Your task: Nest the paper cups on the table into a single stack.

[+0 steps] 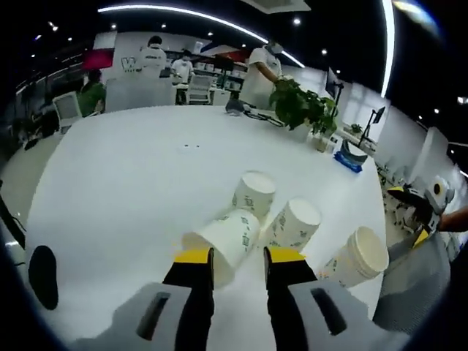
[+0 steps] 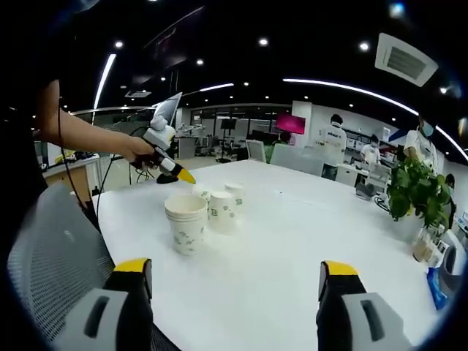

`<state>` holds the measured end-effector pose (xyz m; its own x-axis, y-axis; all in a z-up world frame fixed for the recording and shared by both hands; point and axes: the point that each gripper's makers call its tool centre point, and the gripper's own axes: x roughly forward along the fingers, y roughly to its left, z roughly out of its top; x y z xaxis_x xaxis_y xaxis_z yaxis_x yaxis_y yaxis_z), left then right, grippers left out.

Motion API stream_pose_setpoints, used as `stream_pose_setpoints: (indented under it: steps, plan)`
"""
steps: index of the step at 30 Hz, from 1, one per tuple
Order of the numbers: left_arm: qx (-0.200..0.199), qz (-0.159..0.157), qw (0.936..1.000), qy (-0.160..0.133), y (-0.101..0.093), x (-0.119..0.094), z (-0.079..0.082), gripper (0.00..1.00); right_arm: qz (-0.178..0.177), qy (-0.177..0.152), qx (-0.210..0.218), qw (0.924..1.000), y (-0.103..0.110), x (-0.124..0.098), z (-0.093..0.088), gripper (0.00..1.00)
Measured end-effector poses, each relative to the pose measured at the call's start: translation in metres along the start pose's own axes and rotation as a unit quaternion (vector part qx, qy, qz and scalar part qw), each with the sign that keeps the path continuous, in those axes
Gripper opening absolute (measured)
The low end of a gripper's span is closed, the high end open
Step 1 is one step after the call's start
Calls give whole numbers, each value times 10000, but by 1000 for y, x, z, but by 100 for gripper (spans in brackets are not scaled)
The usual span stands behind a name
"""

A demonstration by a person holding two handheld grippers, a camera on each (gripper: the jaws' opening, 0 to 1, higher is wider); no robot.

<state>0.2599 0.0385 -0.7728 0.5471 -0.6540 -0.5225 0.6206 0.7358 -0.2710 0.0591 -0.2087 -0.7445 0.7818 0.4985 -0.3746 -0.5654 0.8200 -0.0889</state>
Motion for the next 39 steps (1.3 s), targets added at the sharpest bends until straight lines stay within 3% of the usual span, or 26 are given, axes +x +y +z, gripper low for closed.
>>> stream_pose_setpoints:
  steps: [9, 13, 16, 27, 33, 39]
  plan:
    - [-782, 6, 9969, -32, 13, 16, -9, 17, -3, 26, -3, 10000, 0, 0, -1, 96]
    - [-1242, -86, 9921, -148, 9, 21, -14, 10, -34, 68, 20, 10000, -2, 0, -3, 95]
    - [-1299, -238, 9910, -200, 6, 21, -15, 1, -32, 62, 24, 10000, -2, 0, -3, 95]
    - [-754, -358, 9962, -267, -13, -3, -7, 0, 1, 38, 26, 10000, -1, 0, -2, 95]
    - [-70, -333, 9992, -227, -25, -20, 6, 0, 15, -28, 67, 10000, -1, 0, 0, 96]
    - [497, -364, 9980, -131, -54, -43, 20, 0, 26, -48, 65, 10000, 0, 0, 1, 97]
